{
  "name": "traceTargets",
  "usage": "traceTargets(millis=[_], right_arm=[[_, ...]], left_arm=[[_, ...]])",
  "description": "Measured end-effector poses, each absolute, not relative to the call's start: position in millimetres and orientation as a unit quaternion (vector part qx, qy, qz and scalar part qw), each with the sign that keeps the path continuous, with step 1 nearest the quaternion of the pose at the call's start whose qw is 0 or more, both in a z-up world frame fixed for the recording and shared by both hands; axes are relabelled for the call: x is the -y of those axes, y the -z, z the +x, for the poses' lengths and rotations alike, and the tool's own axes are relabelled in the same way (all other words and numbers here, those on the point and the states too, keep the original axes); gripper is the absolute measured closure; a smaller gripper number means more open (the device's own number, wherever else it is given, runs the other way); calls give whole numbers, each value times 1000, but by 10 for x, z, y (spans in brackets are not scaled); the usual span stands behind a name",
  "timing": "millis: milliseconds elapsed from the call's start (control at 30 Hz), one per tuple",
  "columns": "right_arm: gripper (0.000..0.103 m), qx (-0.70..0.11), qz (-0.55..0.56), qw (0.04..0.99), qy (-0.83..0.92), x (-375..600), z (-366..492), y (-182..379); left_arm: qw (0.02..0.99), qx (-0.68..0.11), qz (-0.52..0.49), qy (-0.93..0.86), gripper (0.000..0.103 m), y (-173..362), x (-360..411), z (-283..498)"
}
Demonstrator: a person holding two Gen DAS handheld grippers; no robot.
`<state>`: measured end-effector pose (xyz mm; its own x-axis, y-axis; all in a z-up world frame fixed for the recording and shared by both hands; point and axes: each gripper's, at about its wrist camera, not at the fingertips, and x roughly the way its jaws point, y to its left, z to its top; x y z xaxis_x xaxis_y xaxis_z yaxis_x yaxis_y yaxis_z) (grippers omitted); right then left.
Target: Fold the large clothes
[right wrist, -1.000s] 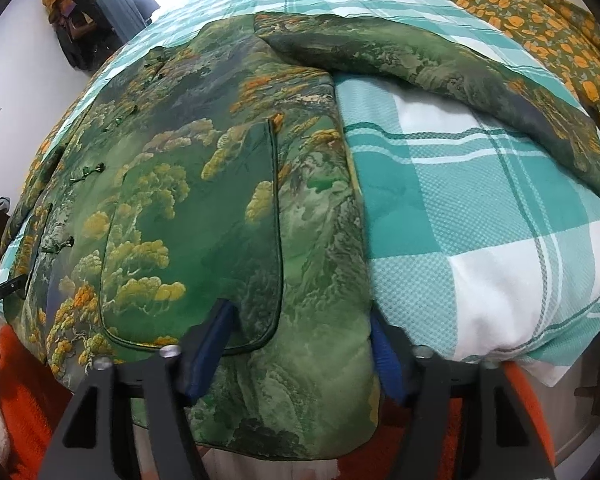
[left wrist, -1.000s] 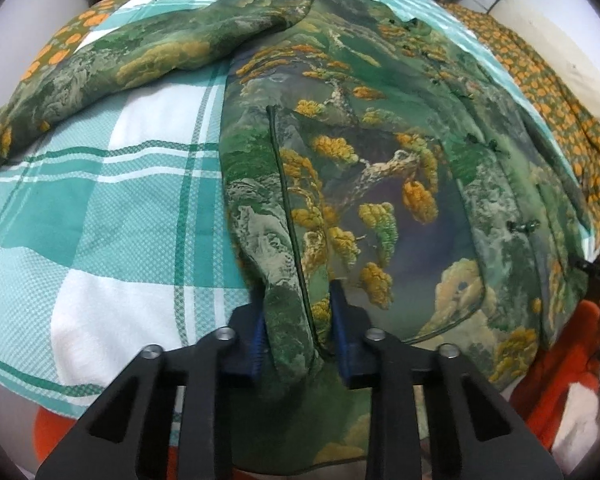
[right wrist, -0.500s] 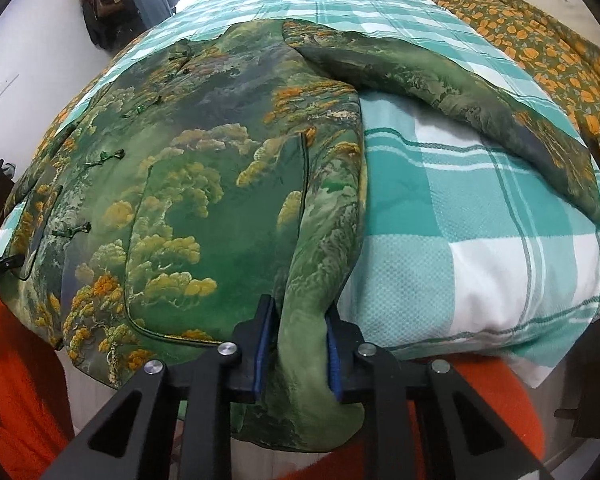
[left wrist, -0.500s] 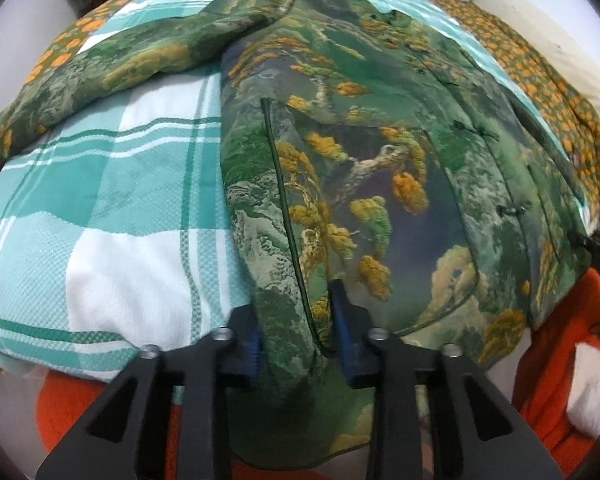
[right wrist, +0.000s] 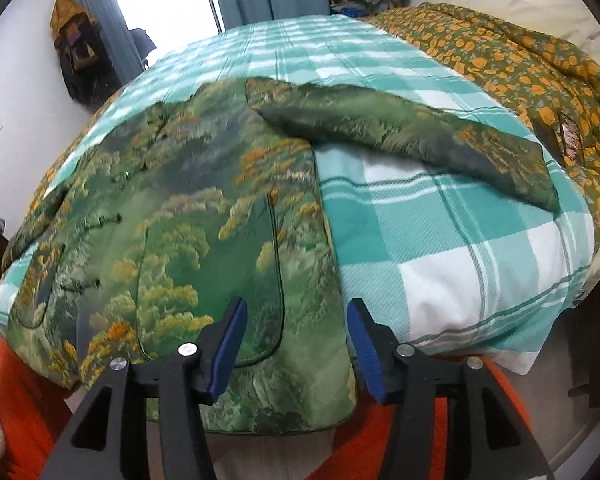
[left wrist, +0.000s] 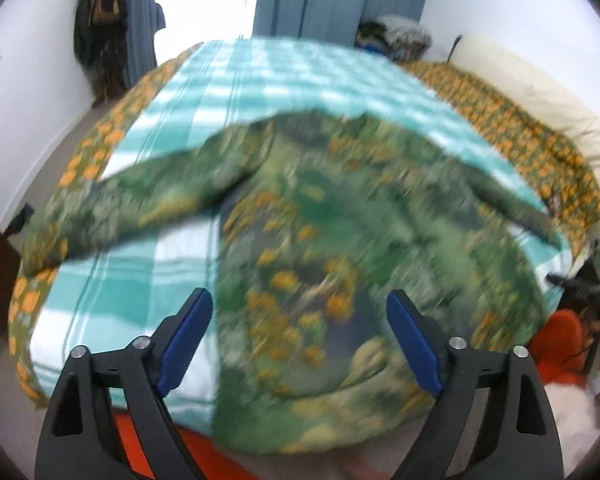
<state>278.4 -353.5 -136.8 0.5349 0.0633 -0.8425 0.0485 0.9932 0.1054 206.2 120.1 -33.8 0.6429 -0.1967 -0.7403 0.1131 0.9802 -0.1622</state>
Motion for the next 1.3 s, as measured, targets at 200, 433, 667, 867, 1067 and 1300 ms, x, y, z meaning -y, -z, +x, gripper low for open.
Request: traceTargets(millis=[200,433,667,867,1067,1300], right_arm=[[50,-462,82,883,-17,3463,2734,1302],[50,-445,86,891,-2,3515,2731,1249],[50,-439,127,889,20,3816,2788,1339],[50,-434,198,877,57,4334,2976,1504],[50,-410,291,857,110,4983,3163,1767],[50,-345,385,838,173,5708,3346,2006]], left_arm=[[920,-374,-58,100,3,279,-814,2225],[911,-402,-75,54,3,784,-593,2659],[885,-460,-63,-13,3,1487,-583,3115],[874,-482,-39,-35,1,1801,-563,3179],[870,-490,-42,-26,0,1811,-583,3189],[867,-497,-38,-26,0,1856,-576,3212]])
